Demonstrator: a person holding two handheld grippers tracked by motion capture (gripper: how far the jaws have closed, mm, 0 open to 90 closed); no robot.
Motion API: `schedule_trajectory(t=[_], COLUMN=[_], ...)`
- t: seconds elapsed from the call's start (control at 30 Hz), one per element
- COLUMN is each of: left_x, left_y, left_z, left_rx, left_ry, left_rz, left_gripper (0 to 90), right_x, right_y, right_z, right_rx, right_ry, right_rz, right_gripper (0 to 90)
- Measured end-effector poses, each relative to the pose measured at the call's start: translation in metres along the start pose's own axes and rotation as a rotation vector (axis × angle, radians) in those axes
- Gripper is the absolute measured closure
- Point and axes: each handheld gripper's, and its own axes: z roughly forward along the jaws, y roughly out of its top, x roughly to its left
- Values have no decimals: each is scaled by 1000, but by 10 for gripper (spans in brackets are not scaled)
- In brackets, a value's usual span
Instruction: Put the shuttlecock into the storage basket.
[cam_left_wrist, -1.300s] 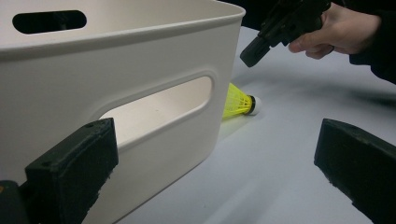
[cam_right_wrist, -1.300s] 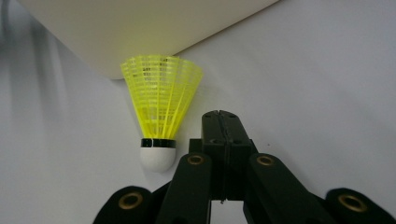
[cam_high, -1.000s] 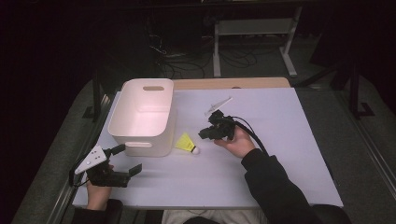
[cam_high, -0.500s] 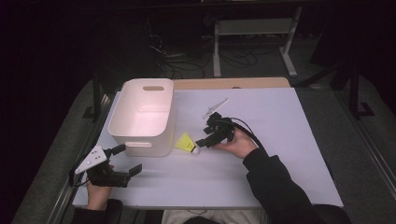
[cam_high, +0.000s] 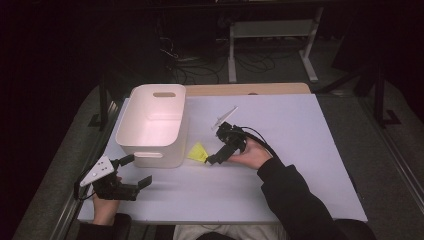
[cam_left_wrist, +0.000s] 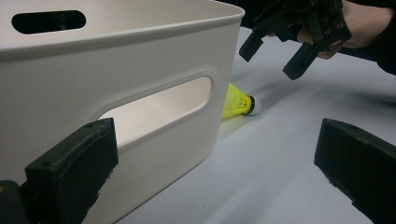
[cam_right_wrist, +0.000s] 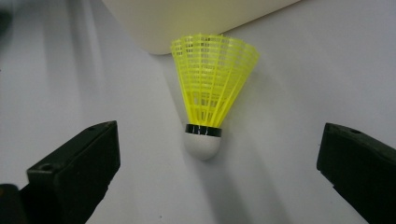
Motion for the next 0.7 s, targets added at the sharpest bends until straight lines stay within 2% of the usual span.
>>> schedule_trajectory(t=[0.7], left_x=[0], left_y=[0], left_z=[0], left_rx=[0], left_ry=[-3], left_rz=[0], left_gripper=[0], right_x=[1], right_y=[-2], right_z=[31], right_rx=[83], right_ry=[39], right_rz=[7], right_gripper=[0])
